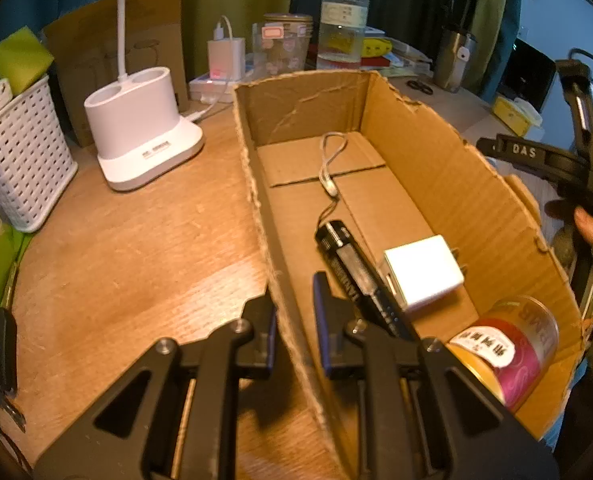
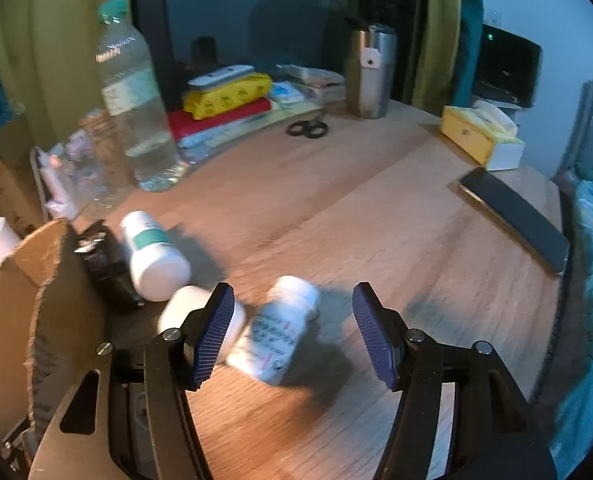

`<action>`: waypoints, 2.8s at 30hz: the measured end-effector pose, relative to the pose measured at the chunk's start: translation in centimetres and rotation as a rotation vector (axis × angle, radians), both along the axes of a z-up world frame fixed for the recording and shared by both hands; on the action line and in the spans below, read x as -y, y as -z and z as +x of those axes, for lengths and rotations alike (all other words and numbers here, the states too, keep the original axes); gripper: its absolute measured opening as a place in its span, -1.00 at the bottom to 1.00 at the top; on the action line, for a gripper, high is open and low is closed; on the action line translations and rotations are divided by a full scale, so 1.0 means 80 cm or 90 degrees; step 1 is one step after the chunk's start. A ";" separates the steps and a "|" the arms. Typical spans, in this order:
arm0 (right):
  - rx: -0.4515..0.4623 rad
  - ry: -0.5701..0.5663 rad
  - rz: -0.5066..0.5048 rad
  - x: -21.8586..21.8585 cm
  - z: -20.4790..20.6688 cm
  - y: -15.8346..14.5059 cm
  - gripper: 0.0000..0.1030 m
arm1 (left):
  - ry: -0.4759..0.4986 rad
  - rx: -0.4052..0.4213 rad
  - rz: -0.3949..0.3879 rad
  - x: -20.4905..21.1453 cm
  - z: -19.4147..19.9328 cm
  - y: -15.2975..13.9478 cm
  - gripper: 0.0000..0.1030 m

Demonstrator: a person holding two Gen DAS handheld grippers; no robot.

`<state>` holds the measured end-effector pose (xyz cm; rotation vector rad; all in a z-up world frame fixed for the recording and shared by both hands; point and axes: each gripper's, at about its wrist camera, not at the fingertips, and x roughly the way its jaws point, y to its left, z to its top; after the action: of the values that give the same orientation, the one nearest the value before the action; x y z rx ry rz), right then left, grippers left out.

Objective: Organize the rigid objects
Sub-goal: 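Move the right gripper to the small white pill bottle and grasp it, then carry the small pill bottle over the box and release it with the right gripper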

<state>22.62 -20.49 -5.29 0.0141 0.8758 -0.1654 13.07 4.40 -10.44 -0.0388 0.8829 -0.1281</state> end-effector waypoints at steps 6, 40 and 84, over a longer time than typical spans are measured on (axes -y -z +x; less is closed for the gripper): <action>-0.024 0.010 0.016 0.006 0.013 0.015 0.26 | 0.000 0.001 0.004 0.001 -0.001 0.000 -0.68; -0.008 0.027 0.052 0.022 -0.002 0.019 -0.34 | 0.005 0.004 0.018 0.006 -0.002 -0.001 -0.66; 0.150 -0.301 0.039 -0.159 -0.104 -0.118 -0.36 | 0.005 0.003 0.015 0.007 -0.002 -0.001 -0.65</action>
<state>14.33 -7.77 4.16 -0.1137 0.6287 0.3015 12.94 3.88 -10.34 -0.0128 0.8795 -0.1253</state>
